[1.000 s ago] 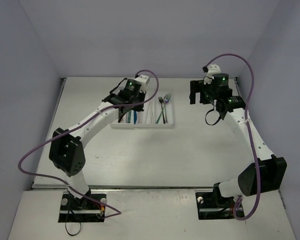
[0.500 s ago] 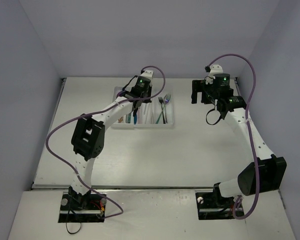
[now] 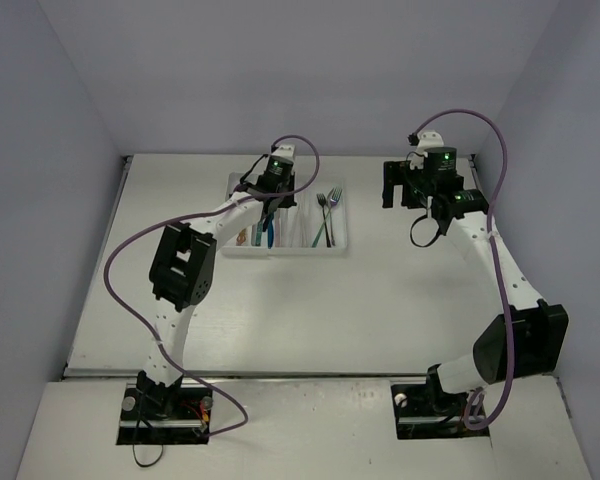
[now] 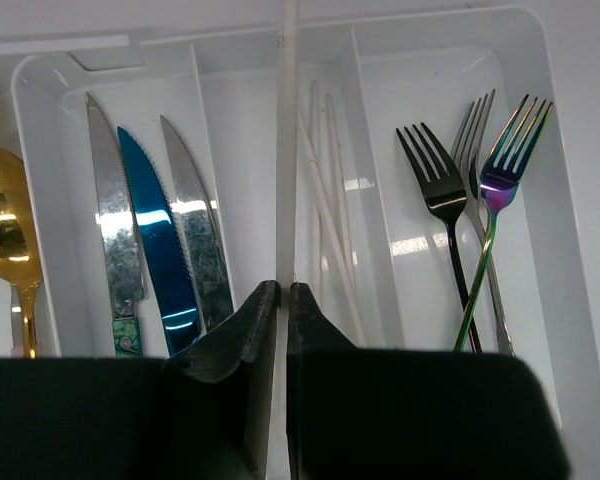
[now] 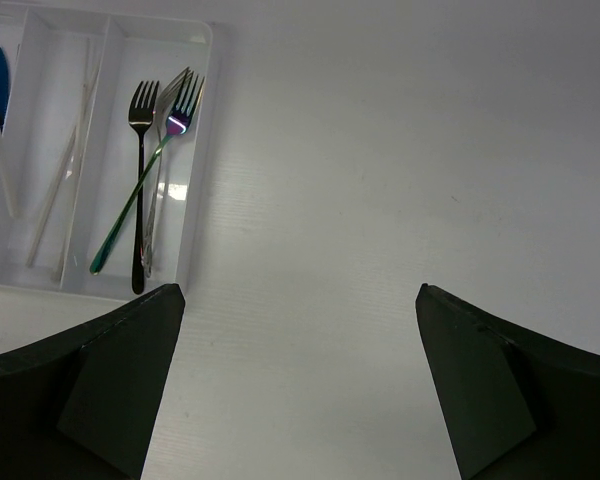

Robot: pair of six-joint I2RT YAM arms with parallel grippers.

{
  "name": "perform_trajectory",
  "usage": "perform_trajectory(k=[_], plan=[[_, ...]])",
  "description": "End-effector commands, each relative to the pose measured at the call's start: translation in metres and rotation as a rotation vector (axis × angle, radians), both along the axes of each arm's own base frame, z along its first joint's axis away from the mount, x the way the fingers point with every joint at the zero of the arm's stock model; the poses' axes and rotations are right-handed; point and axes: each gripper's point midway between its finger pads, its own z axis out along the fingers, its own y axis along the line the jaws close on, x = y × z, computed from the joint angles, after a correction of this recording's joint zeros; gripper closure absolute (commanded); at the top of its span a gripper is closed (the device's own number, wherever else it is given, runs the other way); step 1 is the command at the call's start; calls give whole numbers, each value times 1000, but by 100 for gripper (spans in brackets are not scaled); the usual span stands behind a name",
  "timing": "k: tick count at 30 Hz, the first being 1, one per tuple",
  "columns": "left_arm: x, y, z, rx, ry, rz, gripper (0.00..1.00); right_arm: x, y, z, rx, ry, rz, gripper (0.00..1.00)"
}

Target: Sort the eating utensils into containers

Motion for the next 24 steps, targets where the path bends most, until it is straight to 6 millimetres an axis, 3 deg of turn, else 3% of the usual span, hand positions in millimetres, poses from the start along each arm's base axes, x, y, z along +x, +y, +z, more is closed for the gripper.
perform_trajectory(k=[1,8,24], plan=[[10,-12,43,-118,-70,4,100,10,-3,13,13,-53,-17,0],[2,-12,27,-147,-6,22,100,9,-4,10,12,-47,-19,0],[-15,-17,13,-199,89,5,100,9,-5,8,20,-41,-15,0]])
